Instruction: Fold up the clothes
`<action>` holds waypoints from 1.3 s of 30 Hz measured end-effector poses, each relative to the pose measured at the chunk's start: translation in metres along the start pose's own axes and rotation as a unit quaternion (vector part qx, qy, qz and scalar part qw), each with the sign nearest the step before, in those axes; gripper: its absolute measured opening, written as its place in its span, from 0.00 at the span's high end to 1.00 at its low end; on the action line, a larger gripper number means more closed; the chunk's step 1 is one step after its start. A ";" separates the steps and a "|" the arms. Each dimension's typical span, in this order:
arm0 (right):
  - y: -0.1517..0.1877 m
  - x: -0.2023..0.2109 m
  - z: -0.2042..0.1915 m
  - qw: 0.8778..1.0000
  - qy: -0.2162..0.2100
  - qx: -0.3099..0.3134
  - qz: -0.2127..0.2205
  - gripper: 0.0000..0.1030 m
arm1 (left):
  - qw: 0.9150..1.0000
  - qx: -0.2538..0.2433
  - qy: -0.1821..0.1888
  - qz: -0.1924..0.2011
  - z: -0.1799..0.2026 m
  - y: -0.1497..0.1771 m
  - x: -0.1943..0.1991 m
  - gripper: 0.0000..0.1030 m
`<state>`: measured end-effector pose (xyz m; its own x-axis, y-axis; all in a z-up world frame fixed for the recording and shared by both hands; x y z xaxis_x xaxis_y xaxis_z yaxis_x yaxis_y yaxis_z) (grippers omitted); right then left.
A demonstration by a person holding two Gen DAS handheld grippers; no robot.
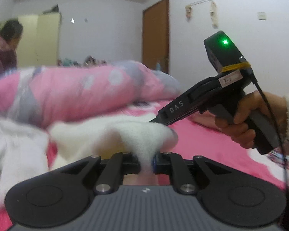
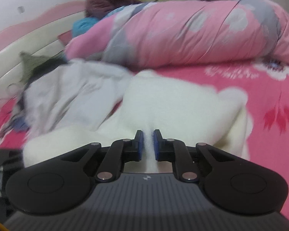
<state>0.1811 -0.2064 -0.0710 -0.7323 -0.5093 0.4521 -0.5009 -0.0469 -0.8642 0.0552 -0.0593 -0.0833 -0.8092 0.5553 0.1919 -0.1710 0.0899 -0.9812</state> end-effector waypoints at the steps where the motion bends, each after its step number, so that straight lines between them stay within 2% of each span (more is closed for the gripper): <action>1: 0.014 0.007 -0.007 1.000 -0.003 -0.002 -0.009 0.90 | 1.000 0.011 0.010 -0.013 0.004 0.011 0.012 0.90; 4: 0.061 0.021 -0.022 0.999 0.004 0.001 -0.050 0.91 | 0.998 0.005 0.025 -0.061 0.015 0.057 0.028 0.89; 6: 0.081 0.025 -0.027 0.997 0.024 0.022 -0.064 0.90 | 0.997 -0.016 0.021 -0.068 0.020 0.077 0.033 0.89; 9: 0.070 0.040 -0.041 0.997 0.044 0.048 -0.043 0.90 | 0.997 -0.057 0.009 -0.045 0.027 0.085 0.039 0.87; 12: 0.049 0.047 -0.065 0.994 0.050 0.099 -0.017 0.89 | 0.998 -0.043 0.015 -0.037 0.025 0.085 0.045 0.80; 14: 0.037 0.045 -0.081 0.989 0.056 0.136 -0.011 0.85 | 0.999 -0.030 0.018 -0.032 0.020 0.087 0.050 0.70; 16: 0.032 0.030 -0.092 0.985 0.064 0.162 -0.018 0.74 | 0.999 -0.029 0.015 -0.025 0.018 0.085 0.052 0.49; 18: 0.030 0.008 -0.099 0.979 0.077 0.189 -0.028 0.54 | 0.999 -0.028 0.010 -0.021 0.014 0.086 0.049 0.42; 21: 0.024 -0.033 -0.108 0.967 0.096 0.232 -0.044 0.45 | 0.999 -0.025 0.003 -0.022 0.007 0.090 0.045 0.37; 24: 0.014 -0.079 -0.113 0.950 0.120 0.282 -0.059 0.37 | 0.999 -0.023 -0.004 -0.023 0.001 0.094 0.042 0.30; 29: 0.011 -0.151 -0.119 0.931 0.125 0.332 -0.086 0.36 | 0.999 -0.014 0.000 -0.030 -0.006 0.100 0.038 0.31; 32: 0.021 -0.181 -0.112 0.920 0.143 0.347 -0.114 0.36 | 0.999 0.001 0.008 -0.041 -0.011 0.105 0.033 0.30; 34: 0.028 -0.195 -0.103 0.913 0.159 0.353 -0.129 0.41 | 0.999 0.012 0.009 -0.044 -0.014 0.107 0.032 0.30; 35: 0.030 -0.199 -0.098 0.911 0.167 0.353 -0.132 0.53 | 0.999 0.015 0.009 -0.046 -0.015 0.108 0.031 0.30; 36: 0.029 -0.199 -0.093 0.913 0.176 0.345 -0.128 0.71 | 0.999 0.019 0.010 -0.047 -0.017 0.109 0.030 0.30; 38: 0.018 -0.190 -0.086 0.925 0.189 0.313 -0.105 0.85 | 0.998 0.025 0.010 -0.050 -0.019 0.110 0.030 0.29; 39: 0.011 -0.183 -0.084 0.932 0.191 0.296 -0.089 0.87 | 0.998 0.030 0.012 -0.050 -0.020 0.110 0.030 0.29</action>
<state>0.2708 -0.0418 -0.1446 -0.8297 -0.1102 0.5472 -0.3708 -0.6241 -0.6878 0.0238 -0.0161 -0.1865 -0.7731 0.5652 0.2879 -0.2843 0.0971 -0.9538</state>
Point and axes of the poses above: each gripper's, at about its wrist camera, not at the fingertips, and x roughly against the way its jaws point, z to its right, y to its underside, the point moved 8 cm from there along -x, roughly the way its jaws point, and after that the axes turned 9 degrees about z, right-handed, at the moved point
